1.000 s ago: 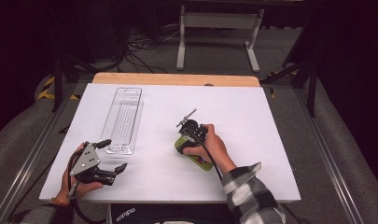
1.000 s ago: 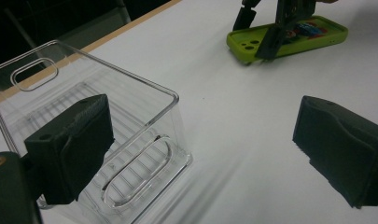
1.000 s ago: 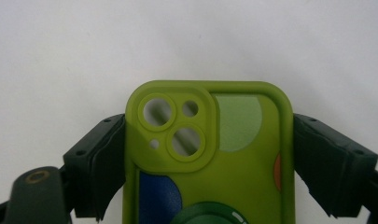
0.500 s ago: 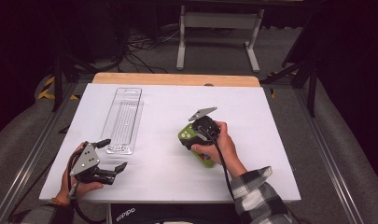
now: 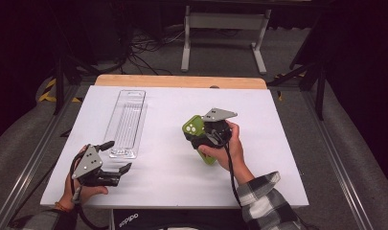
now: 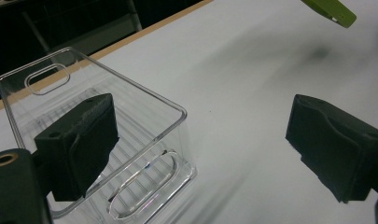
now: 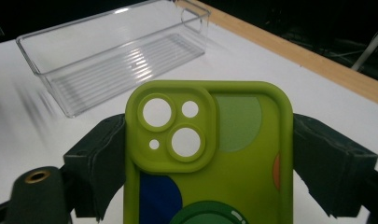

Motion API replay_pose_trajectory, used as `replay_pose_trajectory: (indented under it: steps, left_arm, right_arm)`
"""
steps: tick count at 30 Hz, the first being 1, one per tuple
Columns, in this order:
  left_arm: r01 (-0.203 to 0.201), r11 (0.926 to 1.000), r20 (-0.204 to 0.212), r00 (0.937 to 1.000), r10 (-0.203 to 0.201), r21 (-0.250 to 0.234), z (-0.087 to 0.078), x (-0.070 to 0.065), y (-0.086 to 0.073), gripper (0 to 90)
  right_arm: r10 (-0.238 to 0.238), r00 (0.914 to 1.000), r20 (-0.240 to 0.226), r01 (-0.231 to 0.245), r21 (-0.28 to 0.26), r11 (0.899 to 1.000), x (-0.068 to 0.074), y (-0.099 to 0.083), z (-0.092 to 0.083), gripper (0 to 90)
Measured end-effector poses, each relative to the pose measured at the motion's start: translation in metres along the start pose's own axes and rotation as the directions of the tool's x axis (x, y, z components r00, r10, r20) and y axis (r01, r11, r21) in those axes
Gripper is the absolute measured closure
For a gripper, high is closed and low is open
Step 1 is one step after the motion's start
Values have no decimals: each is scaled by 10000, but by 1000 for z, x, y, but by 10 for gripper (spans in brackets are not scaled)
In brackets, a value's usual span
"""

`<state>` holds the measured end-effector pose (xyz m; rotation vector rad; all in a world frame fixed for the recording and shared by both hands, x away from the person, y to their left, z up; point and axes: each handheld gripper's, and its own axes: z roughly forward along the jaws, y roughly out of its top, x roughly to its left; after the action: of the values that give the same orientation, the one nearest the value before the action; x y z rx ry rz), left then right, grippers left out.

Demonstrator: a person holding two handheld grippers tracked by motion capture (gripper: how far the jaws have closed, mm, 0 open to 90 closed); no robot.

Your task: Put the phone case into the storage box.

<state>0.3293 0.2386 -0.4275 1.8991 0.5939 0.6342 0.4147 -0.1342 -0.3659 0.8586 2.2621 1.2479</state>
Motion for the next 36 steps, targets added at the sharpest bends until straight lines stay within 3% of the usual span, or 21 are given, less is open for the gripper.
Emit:
replay_pose_trajectory:
  steps: [10,24,30,36]
  left_arm:
    - [-108,9995,145,9998,112,-291,5,-5,12,102]
    - [-99,9970,730,9972,155,-766,19,-18,32,123]
    - [106,9958,1359,9907,18,-908,33,-25,43,136]
    - [45,9969,1848,9827,100,-781,59,-46,55,147]
  right_arm:
    - [-151,9998,-97,143,-748,9971,10,4,-5,164]
    - [6,9999,-125,-26,-1621,9868,29,6,-6,164]
    - [-34,9997,-257,-14,-1847,9828,34,6,-5,163]
    - [-11,9993,-362,-69,-2214,9752,41,6,-4,164]
